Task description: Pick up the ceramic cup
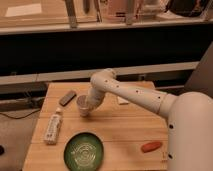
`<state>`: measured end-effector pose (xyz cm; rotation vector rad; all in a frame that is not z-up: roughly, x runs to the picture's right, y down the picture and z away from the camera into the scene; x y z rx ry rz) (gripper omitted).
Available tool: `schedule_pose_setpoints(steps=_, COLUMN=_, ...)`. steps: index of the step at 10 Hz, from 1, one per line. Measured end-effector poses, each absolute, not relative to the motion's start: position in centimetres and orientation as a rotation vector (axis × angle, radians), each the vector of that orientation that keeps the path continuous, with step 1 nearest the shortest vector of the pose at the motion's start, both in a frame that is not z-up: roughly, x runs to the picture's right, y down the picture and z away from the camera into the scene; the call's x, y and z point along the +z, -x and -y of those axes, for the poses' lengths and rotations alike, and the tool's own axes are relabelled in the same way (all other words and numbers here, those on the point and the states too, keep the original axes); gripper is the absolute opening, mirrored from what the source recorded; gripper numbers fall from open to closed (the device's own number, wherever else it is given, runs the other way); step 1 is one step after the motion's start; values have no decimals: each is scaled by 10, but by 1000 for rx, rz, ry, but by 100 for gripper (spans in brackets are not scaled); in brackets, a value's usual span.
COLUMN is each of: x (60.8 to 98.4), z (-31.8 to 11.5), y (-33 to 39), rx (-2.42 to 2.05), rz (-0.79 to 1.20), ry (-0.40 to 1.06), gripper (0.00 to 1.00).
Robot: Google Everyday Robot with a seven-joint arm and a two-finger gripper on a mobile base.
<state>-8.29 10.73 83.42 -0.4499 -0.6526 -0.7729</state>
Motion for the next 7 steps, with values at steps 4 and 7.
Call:
schedule_pose_setpoints(steps=4, x=811, z=-93, y=89, rx=-776, rz=668, ry=365, gripper=0)
schedule_pose_setpoints(steps=7, x=798, z=-86, y=91, rx=-786, rz=671, ry=330, gripper=0)
